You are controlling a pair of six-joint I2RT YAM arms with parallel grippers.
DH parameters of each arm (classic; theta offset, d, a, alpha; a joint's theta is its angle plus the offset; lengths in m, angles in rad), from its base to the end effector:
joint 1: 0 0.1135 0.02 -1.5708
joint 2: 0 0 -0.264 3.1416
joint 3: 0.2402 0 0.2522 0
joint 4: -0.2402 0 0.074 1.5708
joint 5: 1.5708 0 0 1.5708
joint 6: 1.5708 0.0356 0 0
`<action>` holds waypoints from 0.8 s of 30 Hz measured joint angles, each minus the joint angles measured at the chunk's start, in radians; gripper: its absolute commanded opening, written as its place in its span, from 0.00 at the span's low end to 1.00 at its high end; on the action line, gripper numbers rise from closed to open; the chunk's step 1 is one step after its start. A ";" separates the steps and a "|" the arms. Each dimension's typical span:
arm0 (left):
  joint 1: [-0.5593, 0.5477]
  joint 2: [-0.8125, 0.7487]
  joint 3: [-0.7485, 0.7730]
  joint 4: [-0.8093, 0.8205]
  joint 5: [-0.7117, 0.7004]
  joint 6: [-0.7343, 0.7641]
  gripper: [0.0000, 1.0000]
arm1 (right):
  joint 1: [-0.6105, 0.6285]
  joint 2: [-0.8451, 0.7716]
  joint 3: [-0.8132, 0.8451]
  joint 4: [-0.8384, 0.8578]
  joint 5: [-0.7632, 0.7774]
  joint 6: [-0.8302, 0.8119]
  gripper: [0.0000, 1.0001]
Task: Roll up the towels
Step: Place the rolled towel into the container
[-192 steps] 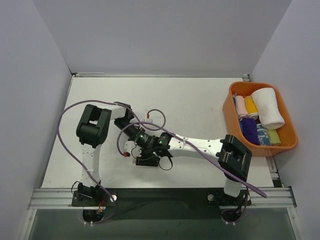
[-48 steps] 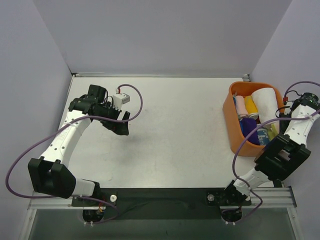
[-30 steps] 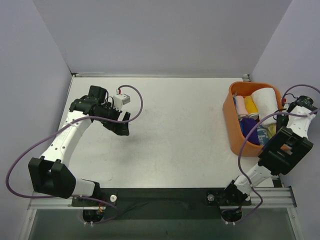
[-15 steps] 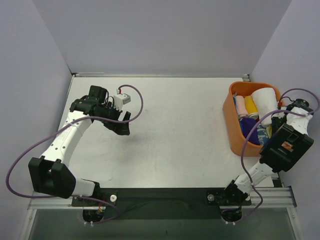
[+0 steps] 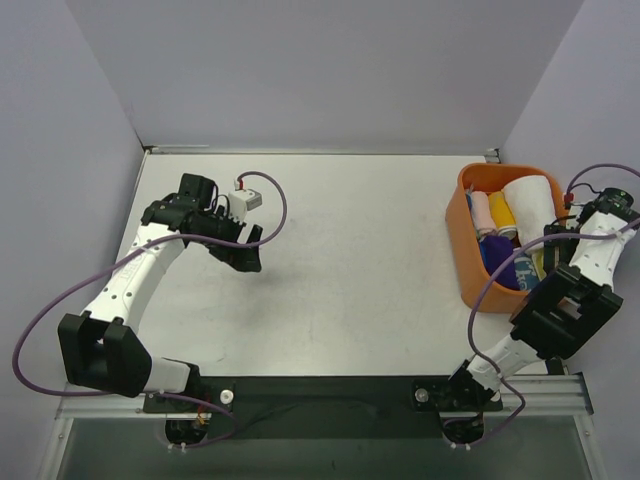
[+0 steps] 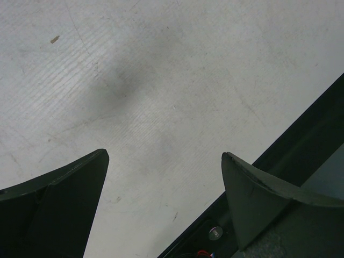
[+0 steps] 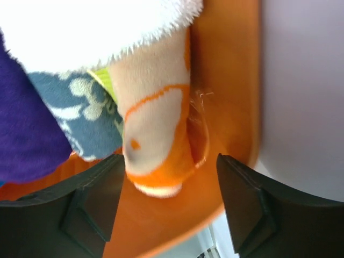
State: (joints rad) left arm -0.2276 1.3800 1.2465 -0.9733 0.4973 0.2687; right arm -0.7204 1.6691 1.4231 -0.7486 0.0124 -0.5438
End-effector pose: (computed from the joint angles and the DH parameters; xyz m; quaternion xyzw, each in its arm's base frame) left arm 0.2571 -0.0770 0.3054 0.2865 0.9005 -0.2349 0.2277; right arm 0.2686 -0.2364 0.2829 0.0863 0.9549 -0.1727 0.2257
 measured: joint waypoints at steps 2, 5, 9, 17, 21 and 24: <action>0.000 0.000 -0.002 0.005 0.003 0.000 0.97 | 0.000 -0.011 0.018 -0.024 -0.008 -0.003 0.73; 0.000 -0.002 -0.003 0.013 0.009 -0.001 0.97 | -0.001 -0.022 0.047 -0.068 -0.034 -0.005 0.75; 0.000 -0.002 -0.003 0.024 0.019 -0.013 0.97 | 0.002 -0.051 0.082 -0.143 -0.084 -0.005 0.80; 0.048 0.019 0.008 0.037 0.077 -0.082 0.98 | 0.115 -0.175 0.211 -0.303 -0.213 0.023 0.91; 0.145 0.044 0.030 0.045 0.116 -0.114 0.97 | 0.307 -0.233 0.260 -0.340 -0.285 0.077 0.94; 0.248 0.045 0.029 0.051 0.145 -0.127 0.97 | 0.449 -0.231 0.291 -0.341 -0.351 0.140 1.00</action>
State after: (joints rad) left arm 0.0208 1.4250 1.2758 -0.9226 0.6426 0.1421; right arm -0.2710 1.4380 1.7145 -1.0901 -0.3389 -0.4034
